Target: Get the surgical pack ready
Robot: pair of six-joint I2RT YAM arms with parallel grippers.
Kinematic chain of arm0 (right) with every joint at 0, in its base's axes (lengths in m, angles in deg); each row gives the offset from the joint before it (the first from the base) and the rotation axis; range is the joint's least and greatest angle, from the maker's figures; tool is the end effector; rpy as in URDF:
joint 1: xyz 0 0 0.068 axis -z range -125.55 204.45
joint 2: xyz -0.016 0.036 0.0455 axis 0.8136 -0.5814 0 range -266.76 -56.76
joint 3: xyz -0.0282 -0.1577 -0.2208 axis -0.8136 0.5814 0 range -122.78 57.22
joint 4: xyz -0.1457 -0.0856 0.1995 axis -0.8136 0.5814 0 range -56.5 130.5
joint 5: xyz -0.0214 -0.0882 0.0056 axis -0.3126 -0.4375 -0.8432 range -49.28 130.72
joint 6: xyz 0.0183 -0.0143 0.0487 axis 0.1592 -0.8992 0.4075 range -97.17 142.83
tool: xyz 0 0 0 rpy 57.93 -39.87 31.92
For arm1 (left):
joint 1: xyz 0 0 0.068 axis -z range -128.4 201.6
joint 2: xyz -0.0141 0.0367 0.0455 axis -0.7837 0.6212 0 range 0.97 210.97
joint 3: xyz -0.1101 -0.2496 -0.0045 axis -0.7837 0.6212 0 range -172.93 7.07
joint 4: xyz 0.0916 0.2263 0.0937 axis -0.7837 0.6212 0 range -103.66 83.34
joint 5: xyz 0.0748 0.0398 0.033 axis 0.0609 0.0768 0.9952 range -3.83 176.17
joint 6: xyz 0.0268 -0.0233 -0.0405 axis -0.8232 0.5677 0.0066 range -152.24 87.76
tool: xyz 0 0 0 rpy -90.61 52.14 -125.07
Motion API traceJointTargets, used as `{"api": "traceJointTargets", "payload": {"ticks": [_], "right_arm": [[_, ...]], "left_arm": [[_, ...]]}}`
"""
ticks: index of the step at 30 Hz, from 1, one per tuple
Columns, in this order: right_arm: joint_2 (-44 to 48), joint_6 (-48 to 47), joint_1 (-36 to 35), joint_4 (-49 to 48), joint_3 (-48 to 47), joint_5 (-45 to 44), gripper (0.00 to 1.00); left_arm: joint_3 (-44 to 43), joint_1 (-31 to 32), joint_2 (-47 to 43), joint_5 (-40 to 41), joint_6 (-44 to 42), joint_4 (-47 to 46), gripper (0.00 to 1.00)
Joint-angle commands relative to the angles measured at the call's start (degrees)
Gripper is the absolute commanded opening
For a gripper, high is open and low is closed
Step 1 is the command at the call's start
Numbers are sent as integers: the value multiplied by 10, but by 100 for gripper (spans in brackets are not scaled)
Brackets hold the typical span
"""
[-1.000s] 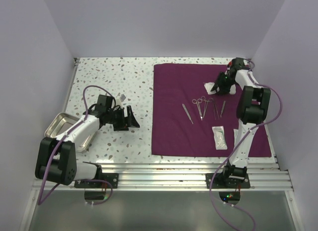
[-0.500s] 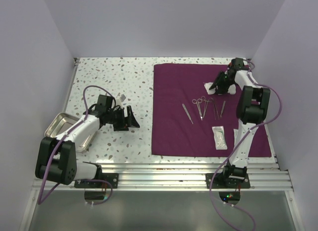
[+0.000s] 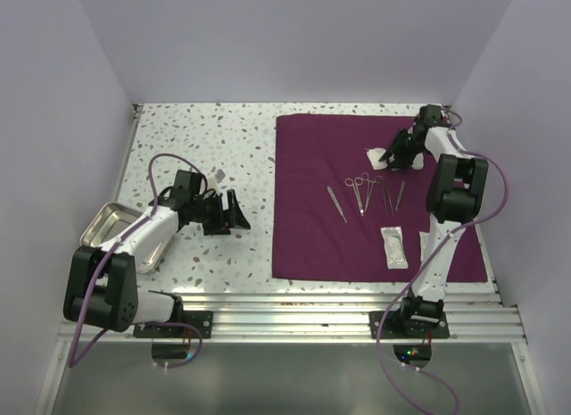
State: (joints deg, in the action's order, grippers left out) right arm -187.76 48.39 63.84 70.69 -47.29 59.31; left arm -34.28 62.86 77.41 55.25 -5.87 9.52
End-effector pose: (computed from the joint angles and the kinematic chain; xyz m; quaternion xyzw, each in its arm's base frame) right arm 0.4824 -0.0681 0.1605 0.2535 0.9276 0.1873 0.2003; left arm 0.2397 -0.0664 0.1895 -0.0497 0.9286 -0.3277 0.1667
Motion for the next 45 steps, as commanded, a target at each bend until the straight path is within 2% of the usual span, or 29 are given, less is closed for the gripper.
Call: {"api": "traceJointTargets", "payload": {"ticks": [1, 14, 20, 23, 25, 31, 37, 45], "right_arm": [[-7, 6, 0, -27, 1, 4, 42], [-23, 17, -2, -34, -1, 15, 36], [-25, 24, -3, -33, -5, 24, 20], [-24, 26, -3, -27, -17, 29, 6], [-19, 27, -4, -18, -31, 33, 1], [35, 53, -16, -9, -40, 67, 0], [128, 82, -72, -23, 32, 89, 0], [279, 90, -216, -30, 129, 102, 0]], "left_arm": [[3, -6, 1, -11, -1, -23, 80], [7, -6, -9, -11, 6, -24, 80], [12, -6, -5, -44, 25, -54, 80], [10, -6, -4, -61, 55, -81, 80], [5, -6, -3, -63, 75, -88, 82], [-25, -5, -6, -85, 121, -130, 84], [-37, -6, -17, -110, 191, -192, 86], [28, 4, -87, -115, 340, -318, 92]]}}
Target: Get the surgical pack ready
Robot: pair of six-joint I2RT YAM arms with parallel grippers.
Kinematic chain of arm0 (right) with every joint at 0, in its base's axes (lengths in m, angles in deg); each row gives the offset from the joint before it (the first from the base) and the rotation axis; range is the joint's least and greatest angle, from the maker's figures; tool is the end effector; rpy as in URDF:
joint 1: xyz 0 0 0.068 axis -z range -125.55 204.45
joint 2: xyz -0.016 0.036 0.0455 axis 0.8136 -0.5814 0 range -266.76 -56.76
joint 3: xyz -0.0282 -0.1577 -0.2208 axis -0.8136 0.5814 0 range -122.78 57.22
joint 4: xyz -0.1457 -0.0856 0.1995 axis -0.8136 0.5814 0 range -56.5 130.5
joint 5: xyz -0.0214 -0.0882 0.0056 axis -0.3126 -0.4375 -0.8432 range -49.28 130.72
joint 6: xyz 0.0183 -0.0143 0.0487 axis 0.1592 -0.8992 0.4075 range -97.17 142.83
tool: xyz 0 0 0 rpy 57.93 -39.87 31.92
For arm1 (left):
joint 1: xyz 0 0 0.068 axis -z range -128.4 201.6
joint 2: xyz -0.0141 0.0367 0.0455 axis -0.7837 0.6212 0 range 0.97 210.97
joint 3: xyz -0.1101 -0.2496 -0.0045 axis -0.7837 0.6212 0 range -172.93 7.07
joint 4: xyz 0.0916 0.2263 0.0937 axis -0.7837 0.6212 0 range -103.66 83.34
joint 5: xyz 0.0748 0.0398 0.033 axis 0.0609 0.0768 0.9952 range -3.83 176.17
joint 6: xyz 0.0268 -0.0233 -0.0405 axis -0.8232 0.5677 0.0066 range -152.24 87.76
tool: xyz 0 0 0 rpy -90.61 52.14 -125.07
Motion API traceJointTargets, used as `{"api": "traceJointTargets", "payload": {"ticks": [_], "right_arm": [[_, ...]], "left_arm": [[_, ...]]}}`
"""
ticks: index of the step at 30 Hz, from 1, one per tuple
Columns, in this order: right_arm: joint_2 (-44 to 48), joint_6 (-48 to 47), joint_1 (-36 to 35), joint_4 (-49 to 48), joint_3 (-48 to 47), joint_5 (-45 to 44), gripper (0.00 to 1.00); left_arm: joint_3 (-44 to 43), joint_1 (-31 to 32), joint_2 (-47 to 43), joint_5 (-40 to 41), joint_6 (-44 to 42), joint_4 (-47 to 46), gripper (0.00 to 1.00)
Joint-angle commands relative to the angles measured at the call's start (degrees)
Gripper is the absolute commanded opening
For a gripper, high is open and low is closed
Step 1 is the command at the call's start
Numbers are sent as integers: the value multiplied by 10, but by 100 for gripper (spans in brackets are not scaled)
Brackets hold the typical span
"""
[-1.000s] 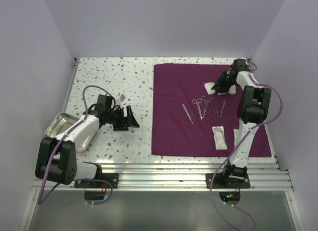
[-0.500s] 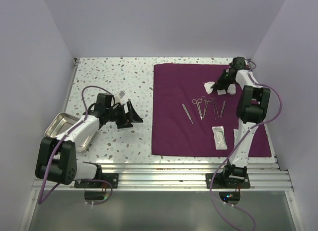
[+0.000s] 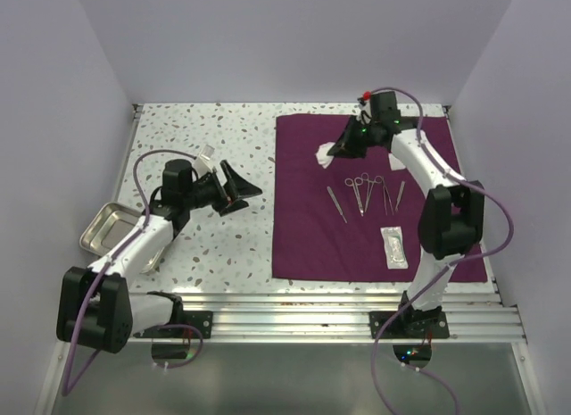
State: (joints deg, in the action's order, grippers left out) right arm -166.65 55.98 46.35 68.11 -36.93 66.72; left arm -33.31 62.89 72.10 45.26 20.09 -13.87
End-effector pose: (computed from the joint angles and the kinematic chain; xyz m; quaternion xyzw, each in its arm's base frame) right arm 0.4230 0.0761 0.2714 0.1243 0.9113 0.3145 0.2347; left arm 0.2531 -0.0743 0.2383 -0.1229 0.8228 -0.5028 0.2348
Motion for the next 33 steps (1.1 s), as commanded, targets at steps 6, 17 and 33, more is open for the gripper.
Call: {"api": "traceJointTargets", "payload": {"ticks": [6, 17, 33], "right_arm": [[176, 72, -122, -55, 114, 89, 0], [288, 177, -211, -145, 213, 123, 0], [335, 222, -267, -179, 261, 121, 0]], "left_arm": [[76, 39, -97, 25, 203, -175, 99], [121, 124, -132, 110, 395, -273, 100], [117, 171, -112, 147, 448, -298, 97]]}}
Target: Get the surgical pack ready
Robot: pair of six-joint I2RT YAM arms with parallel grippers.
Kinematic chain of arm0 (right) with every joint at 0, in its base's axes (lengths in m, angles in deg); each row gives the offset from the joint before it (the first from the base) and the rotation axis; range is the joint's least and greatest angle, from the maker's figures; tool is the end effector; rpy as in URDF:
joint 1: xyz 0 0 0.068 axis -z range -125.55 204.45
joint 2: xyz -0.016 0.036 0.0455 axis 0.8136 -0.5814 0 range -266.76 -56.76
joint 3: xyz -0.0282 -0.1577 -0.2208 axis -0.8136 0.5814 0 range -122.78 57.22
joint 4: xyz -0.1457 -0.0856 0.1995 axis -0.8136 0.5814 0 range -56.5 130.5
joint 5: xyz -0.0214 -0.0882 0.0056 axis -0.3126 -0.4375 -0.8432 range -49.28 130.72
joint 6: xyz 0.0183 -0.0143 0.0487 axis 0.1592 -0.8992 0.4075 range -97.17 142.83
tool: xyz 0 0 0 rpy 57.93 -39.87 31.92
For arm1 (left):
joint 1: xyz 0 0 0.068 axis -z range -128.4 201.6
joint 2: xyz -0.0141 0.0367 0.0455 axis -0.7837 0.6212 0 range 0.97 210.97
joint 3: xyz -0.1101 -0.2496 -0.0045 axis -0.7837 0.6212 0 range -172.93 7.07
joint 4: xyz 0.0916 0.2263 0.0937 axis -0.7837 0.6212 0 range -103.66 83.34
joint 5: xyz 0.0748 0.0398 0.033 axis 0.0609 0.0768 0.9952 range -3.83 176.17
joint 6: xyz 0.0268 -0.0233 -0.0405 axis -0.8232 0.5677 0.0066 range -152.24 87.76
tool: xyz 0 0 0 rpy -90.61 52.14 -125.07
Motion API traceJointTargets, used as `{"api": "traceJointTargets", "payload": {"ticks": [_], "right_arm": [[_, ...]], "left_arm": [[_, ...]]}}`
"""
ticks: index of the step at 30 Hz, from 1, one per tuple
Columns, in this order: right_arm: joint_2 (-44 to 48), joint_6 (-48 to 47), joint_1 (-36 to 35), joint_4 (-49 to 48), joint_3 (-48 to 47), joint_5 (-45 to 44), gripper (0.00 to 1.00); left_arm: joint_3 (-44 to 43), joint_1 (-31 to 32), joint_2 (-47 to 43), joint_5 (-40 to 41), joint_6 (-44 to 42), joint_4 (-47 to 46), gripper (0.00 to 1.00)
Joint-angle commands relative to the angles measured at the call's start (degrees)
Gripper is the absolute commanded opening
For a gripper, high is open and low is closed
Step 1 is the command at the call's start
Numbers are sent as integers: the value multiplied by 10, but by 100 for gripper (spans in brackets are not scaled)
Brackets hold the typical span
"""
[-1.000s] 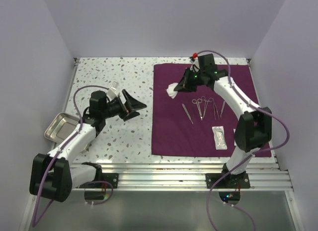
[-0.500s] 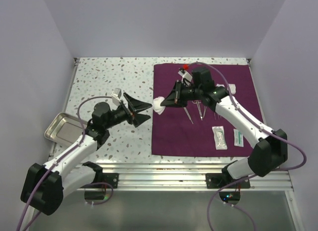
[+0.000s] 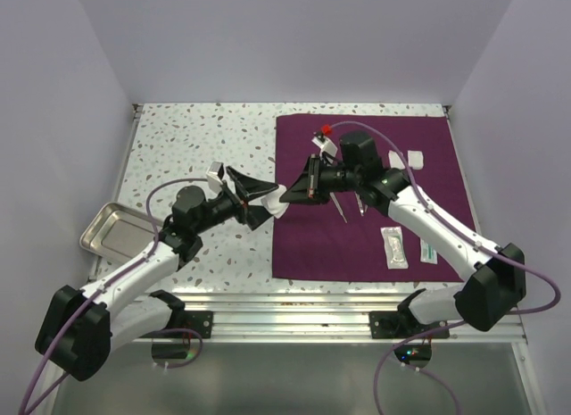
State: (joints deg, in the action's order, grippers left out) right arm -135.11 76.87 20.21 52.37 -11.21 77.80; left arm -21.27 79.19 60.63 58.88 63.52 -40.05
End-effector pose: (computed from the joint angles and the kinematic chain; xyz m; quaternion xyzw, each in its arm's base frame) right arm 0.2425 0.1912 0.3396 -0.0191 0.8317 0.5326 0.1558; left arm 0.1984 -0.1221 0.2562 -0.2693 0.6824 -0.6607 0.1587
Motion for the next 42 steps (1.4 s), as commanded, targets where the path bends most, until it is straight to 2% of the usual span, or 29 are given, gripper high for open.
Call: {"api": "traceJointTargets", "payload": {"ticks": [1, 5, 8, 10, 11, 13, 14, 16, 17, 18, 20, 22, 23, 24, 25, 27, 28, 33, 34, 36, 37, 40, 42], "right_arm": [[21, 12, -7, -22, 4, 10, 0], [24, 7, -7, -14, 0, 9, 0], [27, 1, -7, -9, 6, 8, 0], [28, 1, -7, -10, 12, 9, 0], [26, 1, -8, -13, 14, 12, 0], [22, 0, -9, -15, 13, 12, 0], [21, -2, -10, -13, 12, 13, 0], [15, -5, -12, -10, 7, 15, 0], [14, -13, -14, -2, 5, 15, 0], [12, -20, -14, 8, -5, 9, 0], [-1, -70, -14, 95, -30, -10, 32], [-8, -107, -13, 148, -73, -51, 50], [-13, -144, -13, 204, -101, -71, 61], [-13, -158, -12, 229, -112, -88, 65], [-13, -182, -12, 257, -119, -113, 68], [-12, -202, -12, 280, -131, -129, 70], [-12, -217, -11, 296, -131, -140, 70], [5, -246, -8, 304, -93, -140, 71], [6, -253, -8, 303, -86, -137, 70], [13, -260, -7, 298, -62, -130, 71], [15, -264, -8, 293, -54, -127, 70], [16, -272, -7, 280, -28, -106, 71], [16, -280, -7, 280, -22, -102, 70]], "left_arm": [[-3, 9, 4, 11, 14, -33, 97], [5, 11, -1, 15, 16, -38, 89], [18, 11, -7, 19, 24, -60, 75], [26, 11, -8, 18, 27, -68, 63], [28, 11, -8, 17, 27, -72, 53], [33, 11, -9, 17, 29, -75, 42], [38, 11, -9, 17, 30, -81, 31], [43, 11, -9, 16, 30, -88, 18], [47, 11, -9, 15, 29, -92, 2], [50, 10, -11, 16, 24, -92, 0], [52, 6, -20, 21, 11, -76, 0], [44, -13, -42, 15, -46, -38, 0], [29, -23, -52, 14, -76, 25, 0], [16, -33, -74, 16, -136, 76, 0], [5, -61, -85, 19, -165, 167, 0], [-22, -123, -111, 16, -254, 252, 0], [-31, -146, -118, 20, -286, 344, 0], [-102, -268, -131, 60, -490, 524, 0], [-139, -275, -126, 103, -521, 588, 0], [-173, -303, -109, 152, -588, 640, 0], [-201, -309, -105, 204, -605, 678, 0], [-227, -344, -104, 308, -652, 720, 0], [-235, -386, -99, 332, -675, 733, 0]]}}
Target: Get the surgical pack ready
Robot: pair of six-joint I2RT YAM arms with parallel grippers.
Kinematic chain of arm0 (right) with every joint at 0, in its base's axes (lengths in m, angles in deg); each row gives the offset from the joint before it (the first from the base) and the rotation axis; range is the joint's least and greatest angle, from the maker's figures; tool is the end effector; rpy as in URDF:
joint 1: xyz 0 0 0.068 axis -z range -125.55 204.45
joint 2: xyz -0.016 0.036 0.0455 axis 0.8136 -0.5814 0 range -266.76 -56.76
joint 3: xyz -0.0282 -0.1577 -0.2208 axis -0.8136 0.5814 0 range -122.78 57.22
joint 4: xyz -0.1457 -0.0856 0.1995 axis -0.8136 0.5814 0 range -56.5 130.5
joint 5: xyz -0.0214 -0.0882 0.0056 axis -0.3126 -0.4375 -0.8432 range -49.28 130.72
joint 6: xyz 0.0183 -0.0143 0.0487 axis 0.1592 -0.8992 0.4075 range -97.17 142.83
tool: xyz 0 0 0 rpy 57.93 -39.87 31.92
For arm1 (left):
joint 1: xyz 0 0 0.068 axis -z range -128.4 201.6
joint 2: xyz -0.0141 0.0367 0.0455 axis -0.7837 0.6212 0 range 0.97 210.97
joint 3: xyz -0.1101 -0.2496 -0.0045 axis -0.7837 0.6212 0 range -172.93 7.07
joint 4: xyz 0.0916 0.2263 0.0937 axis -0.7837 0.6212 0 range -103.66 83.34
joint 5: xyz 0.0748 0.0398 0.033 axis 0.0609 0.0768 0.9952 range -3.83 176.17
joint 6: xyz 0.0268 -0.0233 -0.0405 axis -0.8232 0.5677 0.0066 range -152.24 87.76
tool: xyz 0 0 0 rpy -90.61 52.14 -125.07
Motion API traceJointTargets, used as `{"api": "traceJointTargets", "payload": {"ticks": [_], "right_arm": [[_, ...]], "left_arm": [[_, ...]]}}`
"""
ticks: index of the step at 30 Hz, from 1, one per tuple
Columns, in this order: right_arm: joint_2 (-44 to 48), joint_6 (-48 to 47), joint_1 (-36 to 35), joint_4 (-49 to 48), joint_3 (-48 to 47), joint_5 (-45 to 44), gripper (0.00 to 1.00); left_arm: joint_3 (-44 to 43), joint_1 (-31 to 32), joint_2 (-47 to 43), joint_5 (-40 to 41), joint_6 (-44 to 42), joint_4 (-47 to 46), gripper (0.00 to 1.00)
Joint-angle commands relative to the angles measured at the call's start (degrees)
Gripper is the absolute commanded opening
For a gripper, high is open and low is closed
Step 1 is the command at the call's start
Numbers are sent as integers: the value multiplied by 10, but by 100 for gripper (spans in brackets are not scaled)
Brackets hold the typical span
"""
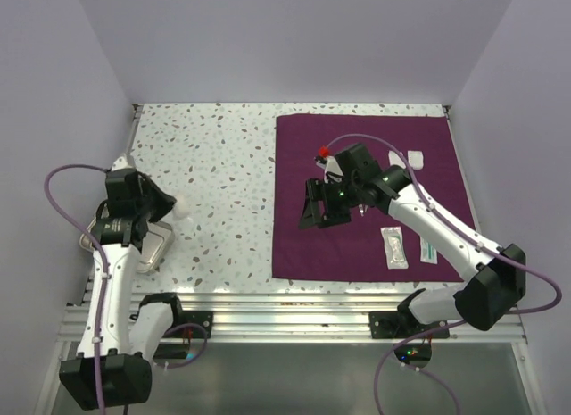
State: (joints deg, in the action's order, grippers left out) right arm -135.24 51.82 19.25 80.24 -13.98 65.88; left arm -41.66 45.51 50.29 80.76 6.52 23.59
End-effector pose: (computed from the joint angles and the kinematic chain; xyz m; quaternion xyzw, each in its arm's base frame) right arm 0.2202 0.1741 0.3146 -0.1174 0.9233 0.3357 0.1453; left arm 0.1793 0.0157 0.3041 -0.3231 0.8372 -0.1642 0.4095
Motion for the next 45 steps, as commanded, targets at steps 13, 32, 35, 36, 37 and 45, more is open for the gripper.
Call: {"api": "traceJointTargets", "payload": {"ticks": [13, 32, 35, 36, 37, 45], "right_arm": [[31, -78, 9, 7, 17, 27, 71], [-2, -106, 22, 19, -14, 19, 71], [-11, -105, 21, 15, -17, 20, 71], [-12, -104, 22, 16, -18, 21, 71], [-14, -104, 24, 16, -20, 22, 71], [-13, -83, 40, 1, -3, 43, 71]], "left_arm": [[-65, -179, 157, 102, -139, 47, 0], [39, -320, 305, -112, -94, -78, 0], [43, -328, 321, -116, -99, -91, 0], [44, -331, 329, -115, -102, -92, 0], [48, -335, 335, -122, -105, -97, 0], [72, -346, 372, -135, -104, -127, 0]]}}
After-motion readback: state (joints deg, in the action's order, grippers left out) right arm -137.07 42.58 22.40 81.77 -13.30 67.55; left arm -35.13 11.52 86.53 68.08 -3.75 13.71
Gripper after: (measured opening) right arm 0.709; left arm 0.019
